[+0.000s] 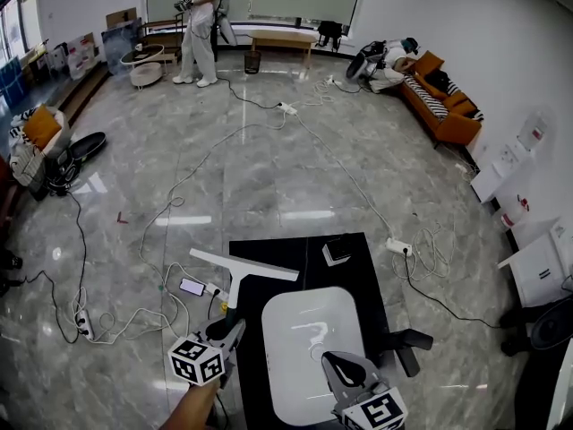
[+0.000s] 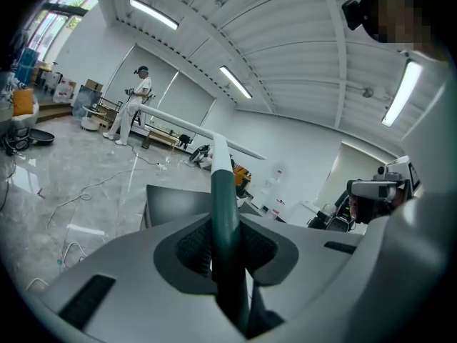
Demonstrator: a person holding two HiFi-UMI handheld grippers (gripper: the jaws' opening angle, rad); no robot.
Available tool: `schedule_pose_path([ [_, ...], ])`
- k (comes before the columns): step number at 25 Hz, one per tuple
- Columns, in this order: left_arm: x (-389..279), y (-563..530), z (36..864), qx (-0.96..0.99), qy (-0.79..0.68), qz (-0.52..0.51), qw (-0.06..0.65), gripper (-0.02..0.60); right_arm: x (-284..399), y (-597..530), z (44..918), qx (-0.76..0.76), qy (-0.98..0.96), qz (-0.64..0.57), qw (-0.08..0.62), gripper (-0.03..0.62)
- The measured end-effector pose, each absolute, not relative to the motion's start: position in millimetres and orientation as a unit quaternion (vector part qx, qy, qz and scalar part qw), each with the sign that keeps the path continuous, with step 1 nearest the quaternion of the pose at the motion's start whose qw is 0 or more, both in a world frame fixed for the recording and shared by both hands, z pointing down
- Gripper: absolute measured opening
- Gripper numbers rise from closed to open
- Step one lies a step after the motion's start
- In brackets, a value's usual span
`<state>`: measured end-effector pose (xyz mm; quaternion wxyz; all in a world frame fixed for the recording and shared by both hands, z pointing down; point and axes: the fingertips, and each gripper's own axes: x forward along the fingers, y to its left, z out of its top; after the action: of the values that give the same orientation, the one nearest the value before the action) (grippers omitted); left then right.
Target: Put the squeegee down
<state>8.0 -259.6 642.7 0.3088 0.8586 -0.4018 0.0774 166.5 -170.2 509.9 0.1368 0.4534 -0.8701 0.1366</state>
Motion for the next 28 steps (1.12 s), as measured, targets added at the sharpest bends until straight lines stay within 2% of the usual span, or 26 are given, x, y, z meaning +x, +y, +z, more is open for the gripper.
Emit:
schedule_pose_path([
  [9, 11.2, -259.6, 677.6, 0.848, -0.406, 0.104, 0.325, 0.064, 170.8, -204.0, 507.8, 0.514, -0.85, 0.0, 0.116, 0.009],
  [28, 21.7, -274.1, 713.8, 0.829, -0.432, 0.148, 0.323, 0.067, 152.5, -258.9, 560.4, 0.509, -0.856, 0.023, 0.09, 0.009],
])
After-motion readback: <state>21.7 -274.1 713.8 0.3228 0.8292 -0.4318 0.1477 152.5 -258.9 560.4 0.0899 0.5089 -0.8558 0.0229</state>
